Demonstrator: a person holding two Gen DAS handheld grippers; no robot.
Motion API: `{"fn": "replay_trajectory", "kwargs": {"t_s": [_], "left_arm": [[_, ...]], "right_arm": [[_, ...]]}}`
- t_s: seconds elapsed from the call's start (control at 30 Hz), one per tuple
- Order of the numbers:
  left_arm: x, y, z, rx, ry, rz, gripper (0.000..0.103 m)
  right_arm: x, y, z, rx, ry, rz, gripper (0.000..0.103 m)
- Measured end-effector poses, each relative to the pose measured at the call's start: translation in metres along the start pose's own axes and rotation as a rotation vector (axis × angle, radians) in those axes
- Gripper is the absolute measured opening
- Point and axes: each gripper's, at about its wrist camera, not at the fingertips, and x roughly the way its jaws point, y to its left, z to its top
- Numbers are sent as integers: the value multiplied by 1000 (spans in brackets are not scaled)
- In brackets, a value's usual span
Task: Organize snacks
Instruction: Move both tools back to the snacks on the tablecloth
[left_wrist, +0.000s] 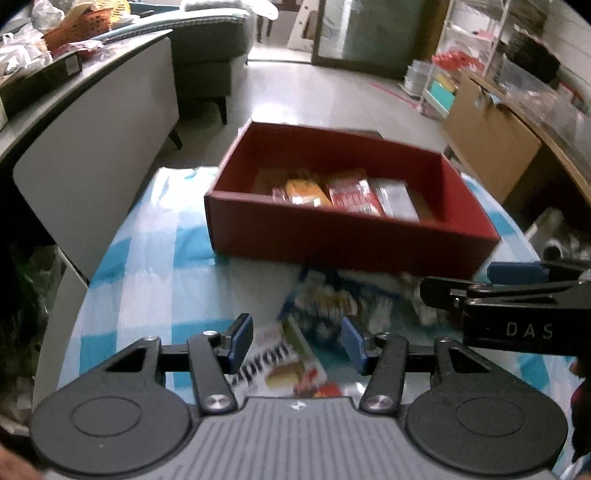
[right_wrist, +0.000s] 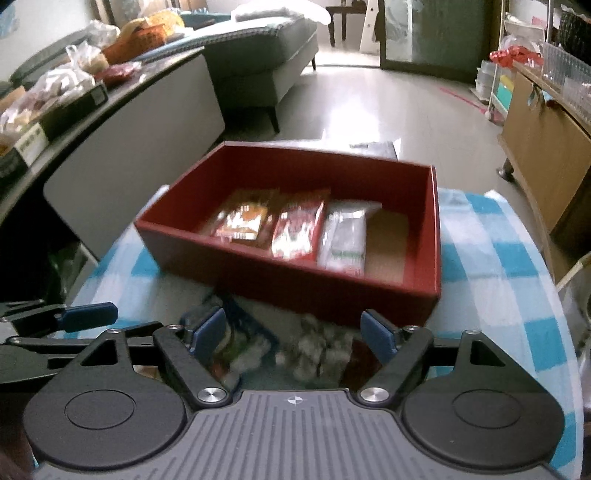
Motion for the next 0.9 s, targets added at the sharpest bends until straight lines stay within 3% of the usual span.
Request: {"fn": "replay_trajectory", "kwargs": {"t_s": [0.3,0.5,0.63,0.9], "left_arm": [[3,5,-36,5,95,-82,48],[2,8,-44,-10,117,-147,55],[-8,13,-55,-48,143,-199,55],[-30,7,-86,-1,197,-238,55]], "right_arm": [[-18,-6,-43,20,65,29,85],[-34,-13,-60,50,67,48,87],[-39,-17,-69,56,81,47,87],[-45,-25,-84,46,119,51,87]]}}
